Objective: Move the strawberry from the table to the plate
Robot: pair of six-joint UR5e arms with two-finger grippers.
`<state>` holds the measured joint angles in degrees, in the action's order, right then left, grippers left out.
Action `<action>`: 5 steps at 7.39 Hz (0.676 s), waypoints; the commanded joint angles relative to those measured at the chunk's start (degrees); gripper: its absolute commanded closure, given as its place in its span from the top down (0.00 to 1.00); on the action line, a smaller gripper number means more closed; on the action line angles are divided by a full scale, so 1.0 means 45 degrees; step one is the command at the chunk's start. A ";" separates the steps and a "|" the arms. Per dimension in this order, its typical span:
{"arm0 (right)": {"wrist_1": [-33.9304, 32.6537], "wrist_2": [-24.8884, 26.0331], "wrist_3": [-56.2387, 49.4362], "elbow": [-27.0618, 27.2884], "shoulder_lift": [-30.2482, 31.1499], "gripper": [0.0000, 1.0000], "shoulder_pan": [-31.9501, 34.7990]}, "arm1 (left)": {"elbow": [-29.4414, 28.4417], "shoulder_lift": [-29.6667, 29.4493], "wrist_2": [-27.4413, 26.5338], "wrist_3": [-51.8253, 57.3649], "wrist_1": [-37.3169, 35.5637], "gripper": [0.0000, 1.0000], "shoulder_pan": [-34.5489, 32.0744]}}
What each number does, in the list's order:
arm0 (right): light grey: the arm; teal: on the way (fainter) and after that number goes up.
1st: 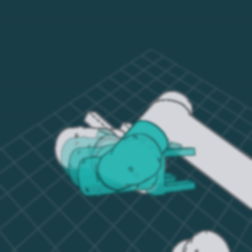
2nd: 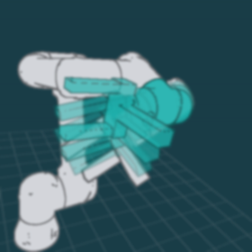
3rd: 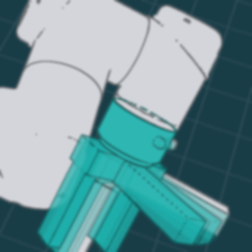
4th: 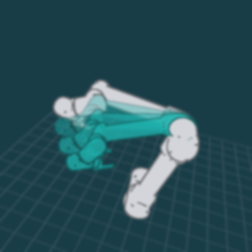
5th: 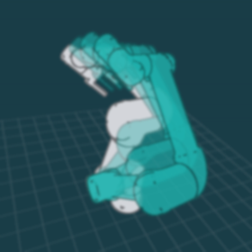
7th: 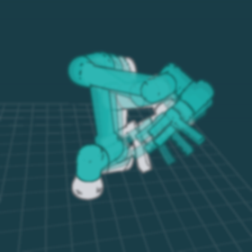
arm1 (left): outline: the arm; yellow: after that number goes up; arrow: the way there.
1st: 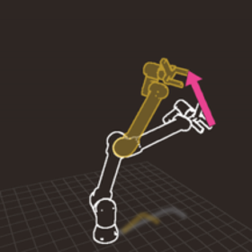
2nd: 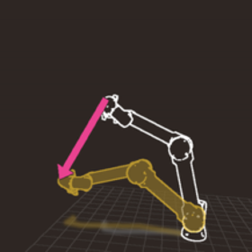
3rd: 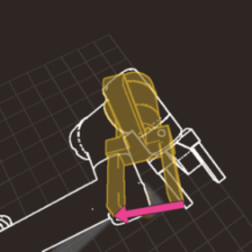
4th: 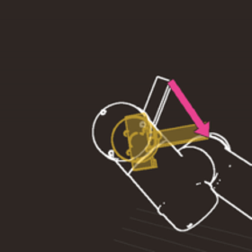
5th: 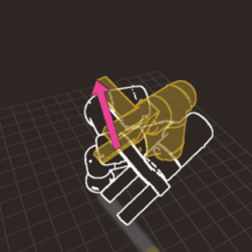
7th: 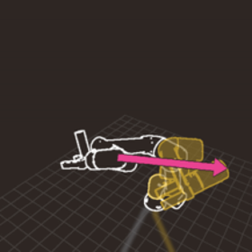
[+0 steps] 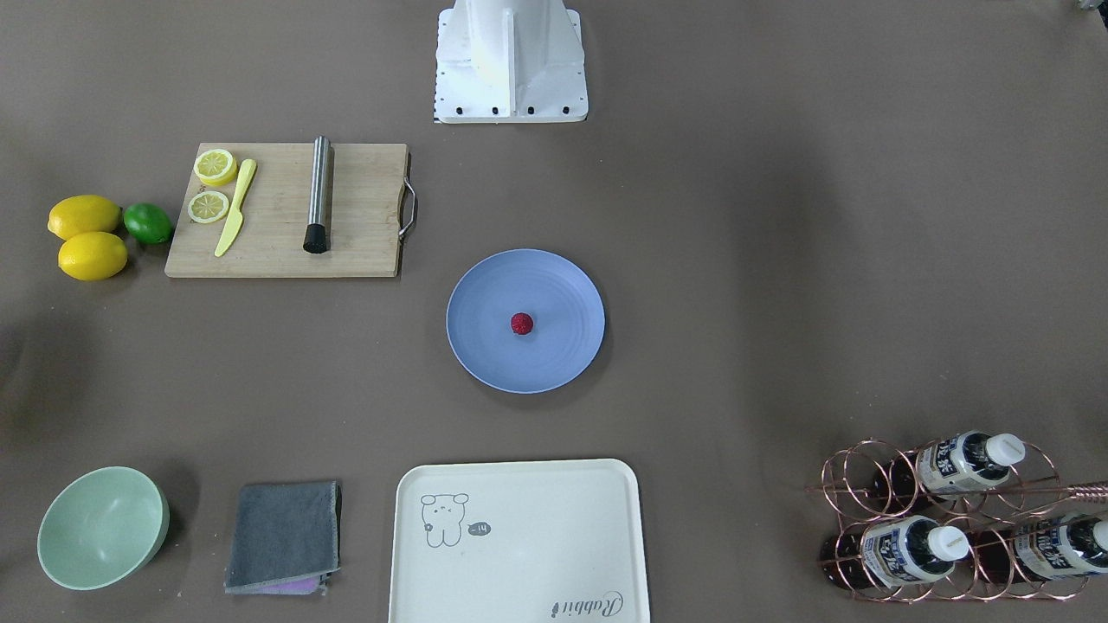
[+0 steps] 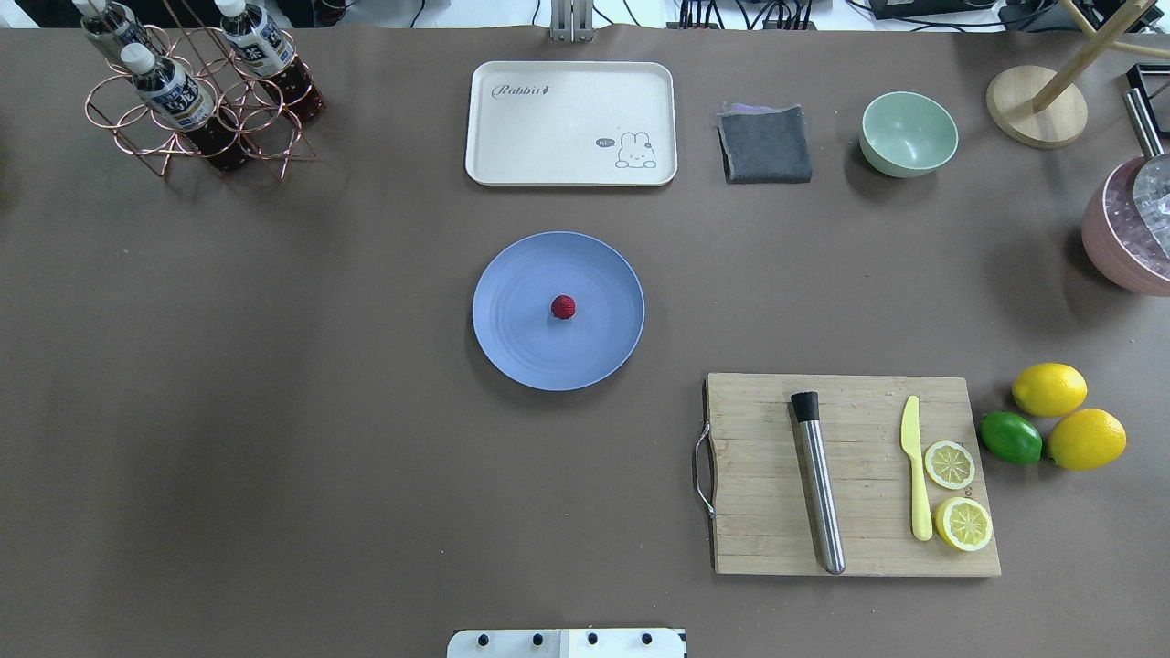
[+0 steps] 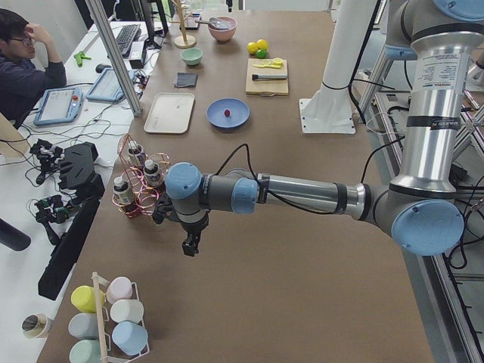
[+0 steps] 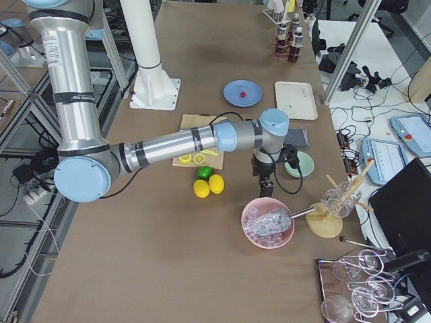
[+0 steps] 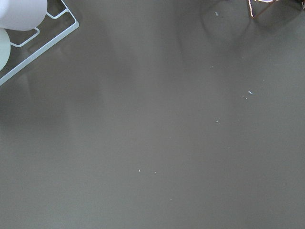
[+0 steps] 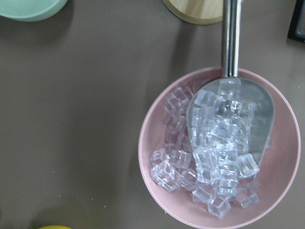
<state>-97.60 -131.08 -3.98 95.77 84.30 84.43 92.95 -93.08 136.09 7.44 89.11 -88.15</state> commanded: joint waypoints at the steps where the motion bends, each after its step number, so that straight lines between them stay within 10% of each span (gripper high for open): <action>1: 0.0028 -0.0227 -0.0092 -0.0520 0.0599 1.00 0.0787 | -0.0127 0.0020 -0.0008 -0.0013 0.0413 0.98 0.0000; 5: 0.0028 -0.0012 0.0025 -0.0500 0.0935 1.00 0.0945 | -0.0225 0.0195 -0.0105 -0.0129 0.0375 0.98 0.0000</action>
<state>-97.47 -131.24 -3.96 93.42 88.30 88.61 92.04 -92.57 135.71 7.28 91.01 -88.12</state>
